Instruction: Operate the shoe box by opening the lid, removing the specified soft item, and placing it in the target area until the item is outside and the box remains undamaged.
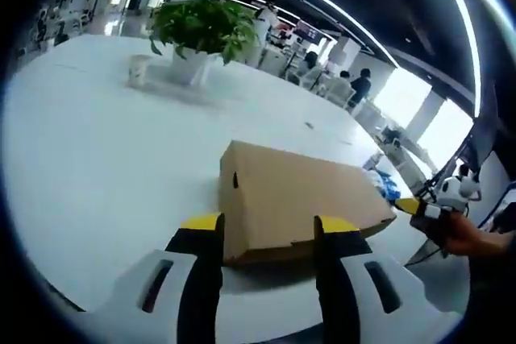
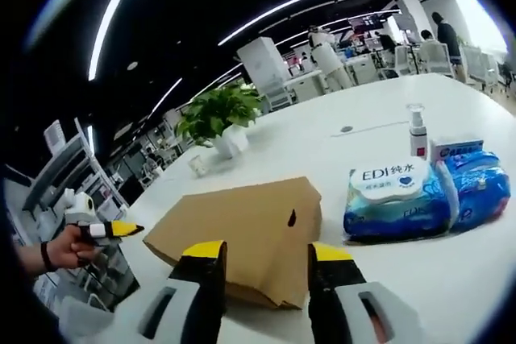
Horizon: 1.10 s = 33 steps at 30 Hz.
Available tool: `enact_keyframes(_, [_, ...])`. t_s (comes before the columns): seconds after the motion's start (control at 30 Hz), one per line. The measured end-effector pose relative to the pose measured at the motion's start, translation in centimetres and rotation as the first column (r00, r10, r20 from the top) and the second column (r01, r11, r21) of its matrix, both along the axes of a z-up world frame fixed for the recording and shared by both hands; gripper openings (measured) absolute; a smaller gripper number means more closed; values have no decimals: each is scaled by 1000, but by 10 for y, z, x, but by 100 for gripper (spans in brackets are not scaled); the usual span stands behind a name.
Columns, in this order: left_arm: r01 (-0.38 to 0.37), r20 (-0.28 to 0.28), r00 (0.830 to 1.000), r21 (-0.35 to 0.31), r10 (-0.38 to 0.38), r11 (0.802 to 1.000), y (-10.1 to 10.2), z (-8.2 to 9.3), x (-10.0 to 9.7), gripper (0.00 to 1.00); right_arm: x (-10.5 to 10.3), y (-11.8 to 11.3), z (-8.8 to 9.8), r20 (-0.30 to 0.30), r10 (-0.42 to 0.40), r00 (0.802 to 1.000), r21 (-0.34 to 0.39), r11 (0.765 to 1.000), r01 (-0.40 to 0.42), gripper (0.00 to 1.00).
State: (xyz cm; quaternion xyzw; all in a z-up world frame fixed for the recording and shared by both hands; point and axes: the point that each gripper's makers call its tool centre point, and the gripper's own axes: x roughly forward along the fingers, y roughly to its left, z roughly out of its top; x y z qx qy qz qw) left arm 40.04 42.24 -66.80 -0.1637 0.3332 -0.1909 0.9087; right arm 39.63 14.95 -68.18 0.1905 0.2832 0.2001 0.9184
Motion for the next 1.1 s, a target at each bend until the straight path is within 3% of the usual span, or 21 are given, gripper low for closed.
enact_keyframes(0.13, [22, -48, 999, 27, -20, 999, -10, -16, -2, 39, -4, 7, -12, -37, 17, 999, -8, 1000, -17, 38])
enact_keyframes(0.3, [24, -91, 996, 78, -16, 997, -4, -30, -4, 34, -10, 12, -26, -80, 22, 997, -3, 1000, -22, 34])
enact_keyframes(0.4, [26, -109, 994, 67, -19, 997, -4, -34, -5, 34, -11, 14, -32, -96, 32, 995, -7, 999, -33, 31])
enact_keyframes(0.7, [30, -129, 991, 56, -22, 998, -4, -38, -5, 35, -10, 13, -34, -77, 8, 997, 13, 1000, -7, 31])
enact_keyframes(0.87, [35, -133, 991, 58, -27, 998, -8, -38, 11, 35, 9, 10, -32, -78, -3, 997, 5, 1000, 4, 31])
enact_keyframes(1.1, [37, -125, 992, 58, -29, 998, -19, -38, 53, 35, 48, -3, -31, -84, -31, 996, -23, 999, 29, 30])
